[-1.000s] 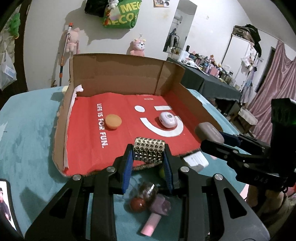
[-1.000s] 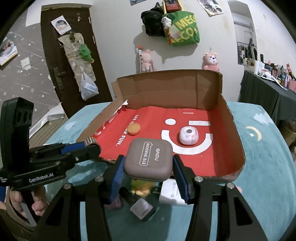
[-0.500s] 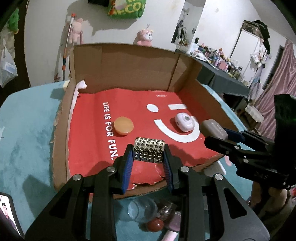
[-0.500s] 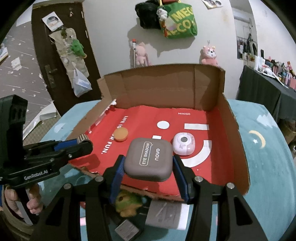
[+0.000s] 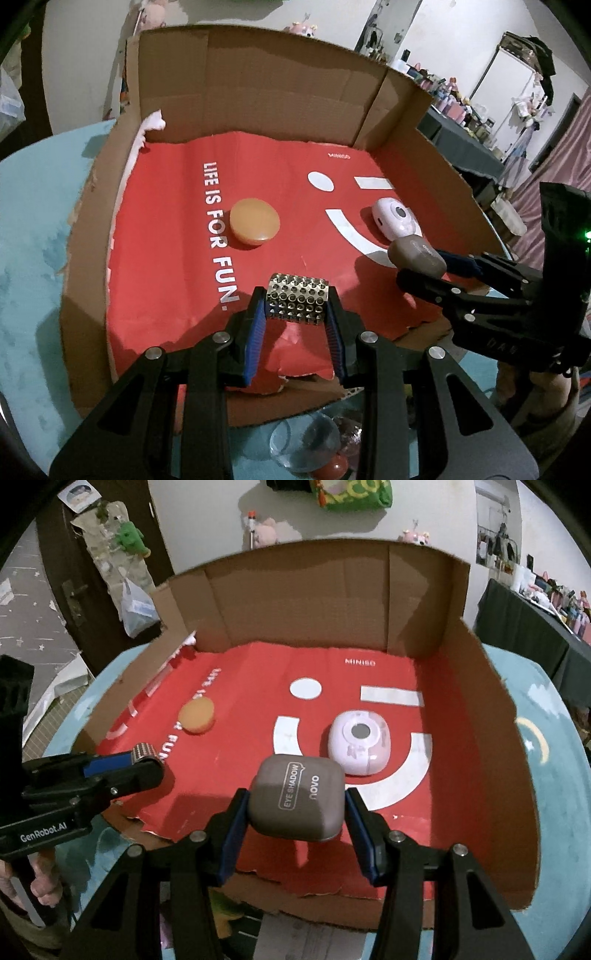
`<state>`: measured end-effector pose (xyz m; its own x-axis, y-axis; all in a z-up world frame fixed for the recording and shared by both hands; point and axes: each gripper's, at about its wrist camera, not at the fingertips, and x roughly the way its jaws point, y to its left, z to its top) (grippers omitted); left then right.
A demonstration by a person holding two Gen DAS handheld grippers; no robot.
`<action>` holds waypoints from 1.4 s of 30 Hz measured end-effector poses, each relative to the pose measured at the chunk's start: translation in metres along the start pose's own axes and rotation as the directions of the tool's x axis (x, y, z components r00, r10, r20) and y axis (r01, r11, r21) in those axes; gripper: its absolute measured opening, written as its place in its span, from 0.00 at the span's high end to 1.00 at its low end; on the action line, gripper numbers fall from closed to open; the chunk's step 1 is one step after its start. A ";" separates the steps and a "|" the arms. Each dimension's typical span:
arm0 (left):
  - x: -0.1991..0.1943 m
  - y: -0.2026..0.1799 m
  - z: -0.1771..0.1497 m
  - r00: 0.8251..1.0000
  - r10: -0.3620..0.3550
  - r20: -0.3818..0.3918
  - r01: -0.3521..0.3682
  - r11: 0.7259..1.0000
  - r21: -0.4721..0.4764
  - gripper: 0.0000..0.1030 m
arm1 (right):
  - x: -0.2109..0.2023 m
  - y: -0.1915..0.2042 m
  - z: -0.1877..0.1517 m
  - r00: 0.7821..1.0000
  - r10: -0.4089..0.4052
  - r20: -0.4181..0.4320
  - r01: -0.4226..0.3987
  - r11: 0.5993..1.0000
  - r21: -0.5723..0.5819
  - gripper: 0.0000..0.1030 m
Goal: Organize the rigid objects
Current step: 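Carry the metal roller and brown eye shadow case into the box with both tools, then open both tools to release the roller and eye shadow case in the box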
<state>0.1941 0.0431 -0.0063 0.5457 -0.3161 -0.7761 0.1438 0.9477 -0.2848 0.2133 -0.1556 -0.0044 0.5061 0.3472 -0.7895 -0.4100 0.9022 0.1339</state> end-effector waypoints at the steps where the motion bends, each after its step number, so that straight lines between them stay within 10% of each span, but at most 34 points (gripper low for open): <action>1: 0.002 0.001 0.001 1.000 0.000 -0.004 0.000 1.000 -0.003 0.72 | 0.002 0.000 0.000 1.000 -0.004 -0.004 0.004 1.000 -0.001 0.47; 42: 0.035 0.007 0.018 0.992 0.128 0.013 -0.127 0.992 -0.011 0.72 | 0.028 -0.022 0.009 0.996 -0.093 0.002 0.092 0.993 0.073 0.47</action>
<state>0.2290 0.0396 -0.0260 0.5700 -0.1920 -0.7989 0.0637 0.9797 -0.1900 0.2433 -0.1638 -0.0242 0.5432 0.2626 -0.7975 -0.3052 0.9466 0.1038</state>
